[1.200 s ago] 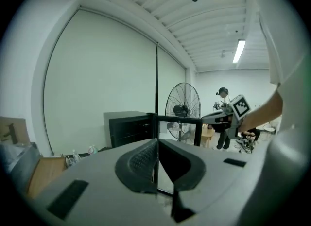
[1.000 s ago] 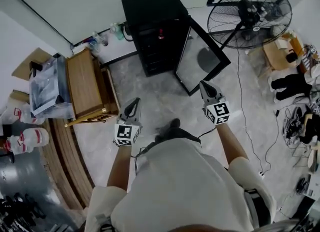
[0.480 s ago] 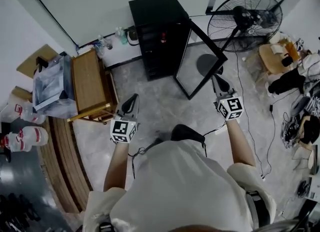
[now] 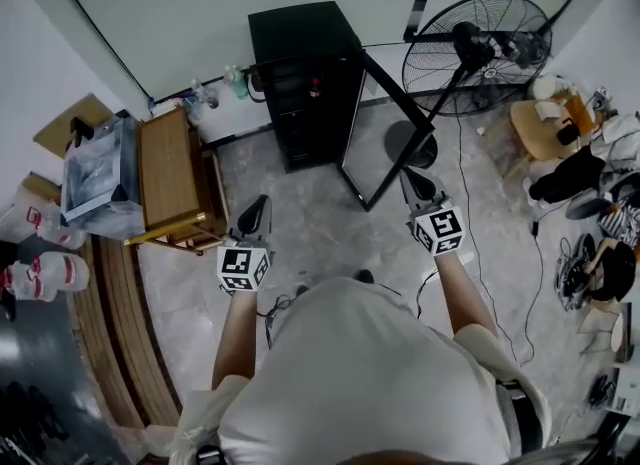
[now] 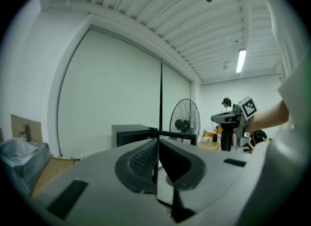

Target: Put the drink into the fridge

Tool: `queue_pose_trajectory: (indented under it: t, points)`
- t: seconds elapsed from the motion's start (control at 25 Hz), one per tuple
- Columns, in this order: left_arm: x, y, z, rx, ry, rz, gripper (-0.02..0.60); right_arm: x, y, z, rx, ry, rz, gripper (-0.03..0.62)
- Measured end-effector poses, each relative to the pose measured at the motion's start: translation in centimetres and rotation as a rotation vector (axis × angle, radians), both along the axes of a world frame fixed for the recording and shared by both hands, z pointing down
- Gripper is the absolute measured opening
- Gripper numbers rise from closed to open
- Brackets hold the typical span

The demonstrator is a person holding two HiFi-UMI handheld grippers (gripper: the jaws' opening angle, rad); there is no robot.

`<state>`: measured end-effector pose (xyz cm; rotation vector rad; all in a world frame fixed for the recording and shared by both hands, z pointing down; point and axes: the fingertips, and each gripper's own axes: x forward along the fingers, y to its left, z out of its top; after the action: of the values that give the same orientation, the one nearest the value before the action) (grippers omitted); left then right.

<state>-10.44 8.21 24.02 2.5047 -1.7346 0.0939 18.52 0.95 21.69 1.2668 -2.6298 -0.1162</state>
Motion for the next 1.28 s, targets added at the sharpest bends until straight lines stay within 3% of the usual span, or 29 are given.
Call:
queue_pose_trajectory:
  t: [0.24, 0.6, 1.28]
  points:
    - [3.6, -0.1, -0.1, -0.002, 0.0, -0.016, 0.017, 1.7, -0.2, -0.9, 0.015, 0.011, -0.055, 0.0]
    - [6.4, -0.3, -0.6, -0.009, -0.002, -0.028, 0.017, 3.8, -0.7, -1.7, -0.009, -0.01, -0.087, -0.002]
    - [7.8, -1.9, -1.2, -0.037, -0.009, -0.021, 0.017, 3.6, -1.2, -1.7, -0.053, -0.024, -0.124, -0.002]
